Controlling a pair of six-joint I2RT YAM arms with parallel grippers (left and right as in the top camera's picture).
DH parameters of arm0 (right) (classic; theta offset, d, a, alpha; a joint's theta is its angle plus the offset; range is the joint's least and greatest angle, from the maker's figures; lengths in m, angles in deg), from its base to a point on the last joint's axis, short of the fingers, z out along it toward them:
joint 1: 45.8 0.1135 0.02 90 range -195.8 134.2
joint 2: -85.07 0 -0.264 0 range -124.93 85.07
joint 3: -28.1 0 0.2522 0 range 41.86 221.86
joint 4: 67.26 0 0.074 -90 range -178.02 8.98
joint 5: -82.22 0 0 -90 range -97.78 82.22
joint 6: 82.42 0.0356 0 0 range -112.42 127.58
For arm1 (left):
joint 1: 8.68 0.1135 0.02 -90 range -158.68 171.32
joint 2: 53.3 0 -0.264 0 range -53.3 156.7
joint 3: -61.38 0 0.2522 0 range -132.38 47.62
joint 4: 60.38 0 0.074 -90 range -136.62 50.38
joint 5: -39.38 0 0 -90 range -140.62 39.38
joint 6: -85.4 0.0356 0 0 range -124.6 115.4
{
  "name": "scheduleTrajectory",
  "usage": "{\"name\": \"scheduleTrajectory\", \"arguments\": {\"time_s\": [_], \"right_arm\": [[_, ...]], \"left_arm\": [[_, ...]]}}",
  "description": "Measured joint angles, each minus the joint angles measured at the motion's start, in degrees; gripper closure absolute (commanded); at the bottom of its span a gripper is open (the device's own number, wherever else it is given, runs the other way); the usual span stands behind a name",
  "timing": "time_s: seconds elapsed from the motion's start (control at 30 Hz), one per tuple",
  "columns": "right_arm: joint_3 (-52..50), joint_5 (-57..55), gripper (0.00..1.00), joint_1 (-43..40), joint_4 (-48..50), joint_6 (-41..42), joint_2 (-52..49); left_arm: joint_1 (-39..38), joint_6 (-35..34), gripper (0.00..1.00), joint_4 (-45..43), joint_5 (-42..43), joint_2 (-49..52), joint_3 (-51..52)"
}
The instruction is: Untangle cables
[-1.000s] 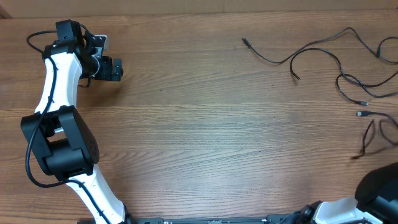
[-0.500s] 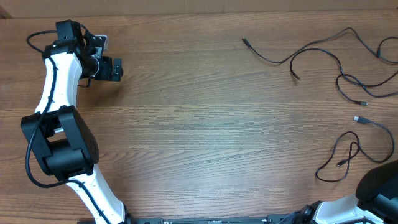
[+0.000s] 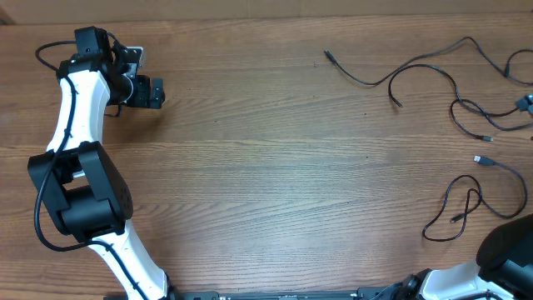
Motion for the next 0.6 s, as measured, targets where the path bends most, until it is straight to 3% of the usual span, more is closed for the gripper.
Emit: {"name": "scheduleTrajectory", "arguments": {"time_s": [0.3, 0.6], "right_arm": [[0.00, 10.32, 0.00, 1.44, -0.35, -12.37, 1.25], [0.00, 12.92, 0.00, 5.01, 0.31, -15.87, 6.34]], "left_arm": [[0.02, 0.00, 0.01, 0.00, 0.00, 0.00, 0.00], [0.02, 0.00, 0.00, 0.00, 0.00, 0.00, 0.00]]}}
